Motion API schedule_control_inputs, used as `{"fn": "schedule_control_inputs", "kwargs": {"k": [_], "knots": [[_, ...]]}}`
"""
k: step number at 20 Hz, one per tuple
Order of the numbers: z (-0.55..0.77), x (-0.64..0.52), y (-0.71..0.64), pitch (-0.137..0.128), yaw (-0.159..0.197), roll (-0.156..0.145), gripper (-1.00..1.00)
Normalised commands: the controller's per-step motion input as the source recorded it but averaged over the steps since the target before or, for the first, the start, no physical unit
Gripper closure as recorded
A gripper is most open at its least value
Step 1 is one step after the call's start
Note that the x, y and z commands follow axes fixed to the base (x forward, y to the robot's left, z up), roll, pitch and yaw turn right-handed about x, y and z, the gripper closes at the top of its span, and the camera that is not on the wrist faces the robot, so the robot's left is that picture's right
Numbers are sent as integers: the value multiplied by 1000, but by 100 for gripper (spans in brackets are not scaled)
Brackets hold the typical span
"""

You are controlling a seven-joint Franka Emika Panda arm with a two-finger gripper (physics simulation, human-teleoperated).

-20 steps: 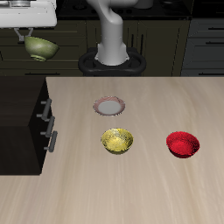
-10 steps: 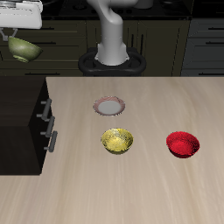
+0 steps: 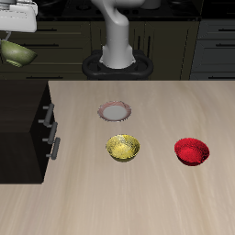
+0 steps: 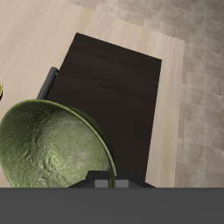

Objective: Place the green bowl on top of the wooden cabinet

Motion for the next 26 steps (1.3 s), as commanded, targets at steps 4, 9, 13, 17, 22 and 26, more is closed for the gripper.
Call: {"fn": "schedule_control_inputs", "kwargs": {"k": [4,9,13,17,22,26], "knots": [[-67,-22,-56,-4,55,13,100],[-69,0,-11,6,20,14,100],[-191,23,-55,34,61,22,100],[-182,66,-55,23,15,-21,100],[-58,48,-3,9,-8,-15,100],[-2,22,34,1,15,-9,100]]}}
